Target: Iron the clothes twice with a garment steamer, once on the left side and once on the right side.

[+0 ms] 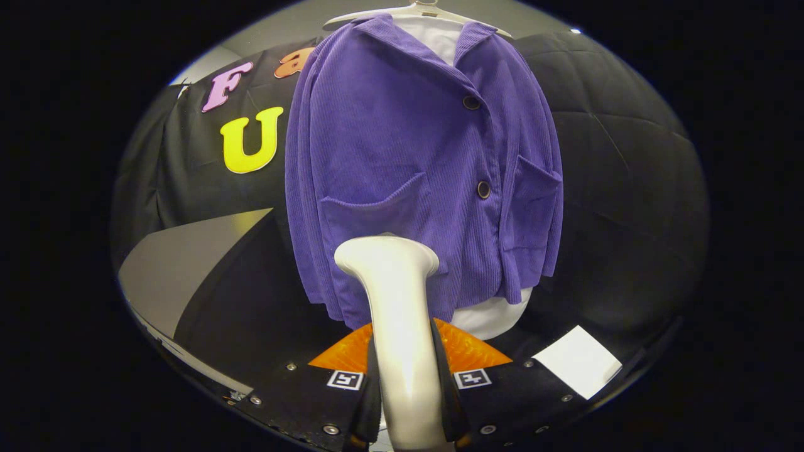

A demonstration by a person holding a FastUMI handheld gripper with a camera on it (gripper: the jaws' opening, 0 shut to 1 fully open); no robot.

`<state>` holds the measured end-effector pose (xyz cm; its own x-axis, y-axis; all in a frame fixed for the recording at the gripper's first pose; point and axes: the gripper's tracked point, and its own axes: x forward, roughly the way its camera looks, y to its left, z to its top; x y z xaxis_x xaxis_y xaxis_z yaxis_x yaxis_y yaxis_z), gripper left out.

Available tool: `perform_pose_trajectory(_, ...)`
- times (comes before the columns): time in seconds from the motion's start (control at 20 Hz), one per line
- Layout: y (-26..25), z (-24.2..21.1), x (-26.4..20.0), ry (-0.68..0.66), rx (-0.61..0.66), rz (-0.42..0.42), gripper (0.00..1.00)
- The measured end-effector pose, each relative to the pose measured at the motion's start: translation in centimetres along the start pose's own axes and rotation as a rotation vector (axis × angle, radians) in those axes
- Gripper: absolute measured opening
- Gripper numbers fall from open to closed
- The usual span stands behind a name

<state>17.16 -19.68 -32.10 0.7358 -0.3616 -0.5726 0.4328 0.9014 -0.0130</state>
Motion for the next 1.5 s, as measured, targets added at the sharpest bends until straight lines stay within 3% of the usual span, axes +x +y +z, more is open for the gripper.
perform_pose_trajectory(0.3, -0.1, -2.0, -0.2, 0.06, 0.005, -0.017, 0.38)
perform_pose_trajectory(0.5, -1.5, -1.0, -3.2, 0.022, 0.02, -0.045, 0.38)
perform_pose_trajectory(0.85, -4.2, 5.5, -8.8, -0.12, 0.126, -0.068, 0.38)
perform_pose_trajectory(1.1, -6.5, 10.6, -10.9, -0.189, 0.151, -0.103, 0.38)
perform_pose_trajectory(1.5, -8.5, 18.1, -13.2, -0.305, 0.202, -0.085, 0.38)
